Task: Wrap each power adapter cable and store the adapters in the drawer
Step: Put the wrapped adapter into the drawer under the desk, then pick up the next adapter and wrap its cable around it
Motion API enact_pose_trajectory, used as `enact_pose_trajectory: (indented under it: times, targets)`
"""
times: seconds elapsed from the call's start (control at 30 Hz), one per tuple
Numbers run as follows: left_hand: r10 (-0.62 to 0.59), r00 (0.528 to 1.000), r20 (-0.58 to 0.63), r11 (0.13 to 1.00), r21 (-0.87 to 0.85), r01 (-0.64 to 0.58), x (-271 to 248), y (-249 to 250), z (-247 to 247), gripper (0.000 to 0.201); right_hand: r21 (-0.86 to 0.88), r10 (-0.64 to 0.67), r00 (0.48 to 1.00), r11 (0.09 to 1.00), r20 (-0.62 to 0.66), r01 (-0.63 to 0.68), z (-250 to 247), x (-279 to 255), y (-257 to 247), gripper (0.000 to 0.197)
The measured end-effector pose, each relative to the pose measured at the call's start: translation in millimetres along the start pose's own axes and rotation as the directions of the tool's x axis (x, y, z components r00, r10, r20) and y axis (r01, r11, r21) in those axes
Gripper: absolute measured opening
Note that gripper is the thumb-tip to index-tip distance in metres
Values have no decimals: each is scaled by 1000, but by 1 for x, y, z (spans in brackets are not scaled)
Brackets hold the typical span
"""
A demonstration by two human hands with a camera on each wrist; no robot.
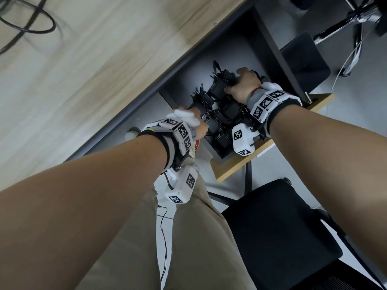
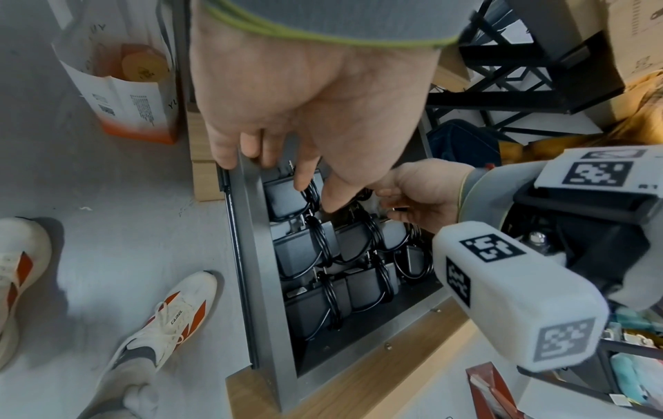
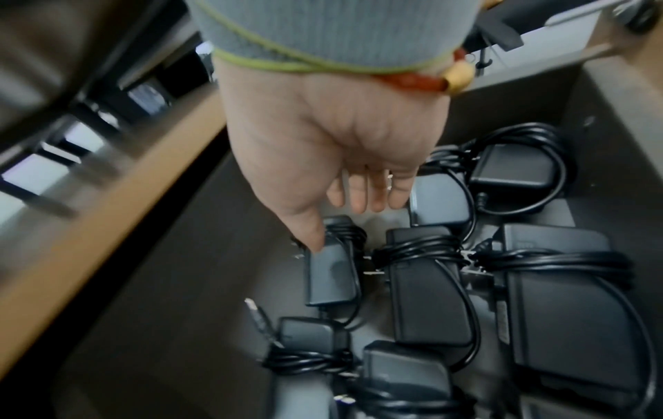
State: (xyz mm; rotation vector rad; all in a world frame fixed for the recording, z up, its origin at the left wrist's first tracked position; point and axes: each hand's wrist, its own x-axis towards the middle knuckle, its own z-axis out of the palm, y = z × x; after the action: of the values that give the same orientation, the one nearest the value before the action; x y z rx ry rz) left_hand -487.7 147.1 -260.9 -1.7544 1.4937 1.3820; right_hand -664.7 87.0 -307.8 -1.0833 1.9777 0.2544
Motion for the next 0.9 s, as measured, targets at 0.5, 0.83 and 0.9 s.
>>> enact_pose_trajectory:
  times: [0.5, 0.83, 0.9]
  targets:
    - [153, 986, -73, 966, -198, -165, -105, 46, -88, 29, 436, -76, 991, 892, -109, 116, -81, -131, -63, 14]
    - [118, 964, -237, 855, -469, -220, -171, -24, -231, 11, 498, -321, 935, 792, -151, 353, -130, -215, -208, 15]
    - [17, 941, -337, 825, -527, -204, -172, -53, -253, 7, 495, -363, 922, 781, -137, 381, -128, -226, -243, 15]
